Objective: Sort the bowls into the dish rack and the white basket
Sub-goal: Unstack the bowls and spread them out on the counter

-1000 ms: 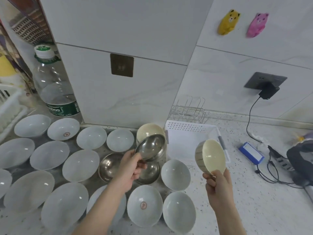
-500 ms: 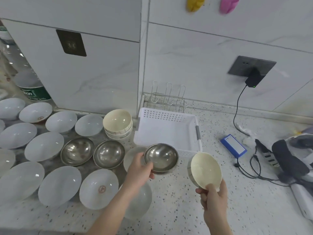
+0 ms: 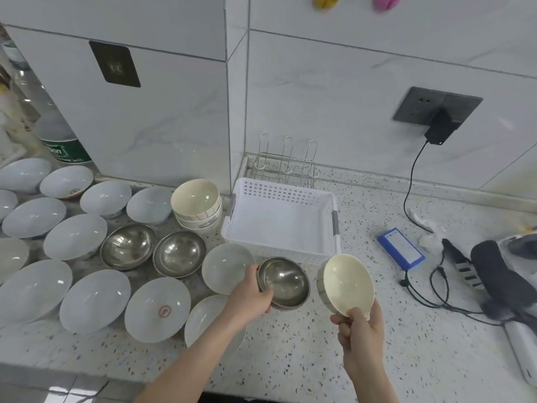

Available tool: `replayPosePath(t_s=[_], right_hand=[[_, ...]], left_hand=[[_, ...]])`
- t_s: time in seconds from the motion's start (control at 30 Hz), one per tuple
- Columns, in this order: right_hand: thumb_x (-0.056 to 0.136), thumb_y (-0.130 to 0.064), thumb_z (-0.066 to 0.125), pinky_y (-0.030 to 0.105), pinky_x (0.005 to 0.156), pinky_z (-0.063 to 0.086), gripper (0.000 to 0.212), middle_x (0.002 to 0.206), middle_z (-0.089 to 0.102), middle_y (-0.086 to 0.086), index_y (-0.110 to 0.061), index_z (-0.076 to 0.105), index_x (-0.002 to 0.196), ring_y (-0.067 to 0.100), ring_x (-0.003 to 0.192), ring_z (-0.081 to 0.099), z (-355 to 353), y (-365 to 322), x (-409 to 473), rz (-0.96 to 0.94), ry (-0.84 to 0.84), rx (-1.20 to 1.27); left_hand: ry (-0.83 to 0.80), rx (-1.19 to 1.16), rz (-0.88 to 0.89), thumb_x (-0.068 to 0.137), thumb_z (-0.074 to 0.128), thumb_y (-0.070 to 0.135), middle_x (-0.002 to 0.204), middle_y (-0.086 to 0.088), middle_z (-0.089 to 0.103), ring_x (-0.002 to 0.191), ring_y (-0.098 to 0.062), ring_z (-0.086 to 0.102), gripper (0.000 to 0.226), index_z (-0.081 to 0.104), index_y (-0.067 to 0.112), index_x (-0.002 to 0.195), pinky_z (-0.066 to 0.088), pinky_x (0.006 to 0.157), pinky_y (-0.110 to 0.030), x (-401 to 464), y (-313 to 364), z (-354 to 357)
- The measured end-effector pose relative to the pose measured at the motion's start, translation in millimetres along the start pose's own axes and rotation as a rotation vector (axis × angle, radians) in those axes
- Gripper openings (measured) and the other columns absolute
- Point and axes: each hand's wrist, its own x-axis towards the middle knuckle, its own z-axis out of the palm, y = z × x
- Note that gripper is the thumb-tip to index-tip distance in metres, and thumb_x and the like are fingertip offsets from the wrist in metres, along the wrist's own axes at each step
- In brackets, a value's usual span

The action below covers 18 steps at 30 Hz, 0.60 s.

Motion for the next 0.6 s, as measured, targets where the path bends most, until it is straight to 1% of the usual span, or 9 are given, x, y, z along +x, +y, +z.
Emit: replayPosePath(t_s=[0.1, 0.17, 0.3, 0.37, 0.47, 0.6], right_hand=[[0.092, 0.005, 0.038, 0.017, 0.032, 0.028, 0.054, 0.054, 0.061, 0.018, -0.024, 0.045, 0.136, 0.008, 0.035, 0.044, -0.5, 5.3, 0.6, 0.012, -0.008, -0.004], [0.092, 0.004, 0.038, 0.017, 0.032, 0.029, 0.054, 0.051, 0.061, 0.015, -0.024, 0.044, 0.137, 0.009, 0.037, 0.045, -0.1, 9.6, -0.3, 0.016, -0.014, -0.015], [0.091, 0.004, 0.038, 0.017, 0.033, 0.029, 0.057, 0.05, 0.062, 0.014, -0.027, 0.043, 0.138, 0.012, 0.04, 0.049, 3.1, 14.5, -2.7, 0.002, -0.033, -0.032], [0.091, 0.004, 0.038, 0.017, 0.033, 0.029, 0.058, 0.05, 0.063, 0.013, -0.03, 0.042, 0.139, 0.013, 0.041, 0.047, 4.5, 15.1, -3.9, -0.003, -0.04, -0.038], [0.093, 0.003, 0.038, 0.017, 0.033, 0.03, 0.058, 0.052, 0.062, 0.016, -0.031, 0.042, 0.14, 0.009, 0.036, 0.045, 4.9, 15.8, -5.6, 0.003, -0.044, -0.036], [0.094, 0.002, 0.038, 0.017, 0.034, 0.029, 0.058, 0.053, 0.061, 0.018, -0.032, 0.04, 0.14, 0.008, 0.034, 0.041, 4.4, 16.1, -6.6, 0.015, -0.046, -0.038]], left_hand=[[0.018, 0.013, -0.02, 0.093, 0.054, 0.033, 0.069, 0.004, 0.07, 0.057, 0.002, 0.066, 0.065, 0.017, 0.032, 0.146, 0.041, 0.047, -0.011, 1.9, -1.0, 0.4], [0.017, 0.025, -0.02, 0.093, 0.055, 0.033, 0.069, 0.003, 0.07, 0.057, 0.002, 0.066, 0.068, 0.014, 0.031, 0.147, 0.04, 0.044, -0.01, 3.6, -0.6, -0.5], [0.005, 0.032, -0.03, 0.094, 0.054, 0.031, 0.07, 0.002, 0.07, 0.061, 0.001, 0.067, 0.068, 0.012, 0.031, 0.147, 0.041, 0.047, -0.013, 7.6, -0.1, -1.5], [0.001, 0.034, -0.037, 0.094, 0.054, 0.028, 0.07, 0.002, 0.07, 0.06, 0.001, 0.066, 0.068, 0.011, 0.032, 0.147, 0.04, 0.044, -0.013, 9.1, -1.2, -1.1], [-0.004, 0.028, -0.043, 0.093, 0.053, 0.023, 0.072, -0.001, 0.07, 0.054, 0.003, 0.064, 0.068, 0.011, 0.034, 0.146, 0.038, 0.037, -0.01, 12.0, -2.7, -0.4], [0.005, 0.013, -0.037, 0.092, 0.053, 0.022, 0.076, -0.003, 0.071, 0.051, 0.008, 0.063, 0.067, 0.012, 0.034, 0.144, 0.036, 0.035, -0.01, 16.0, -3.7, -0.5]])
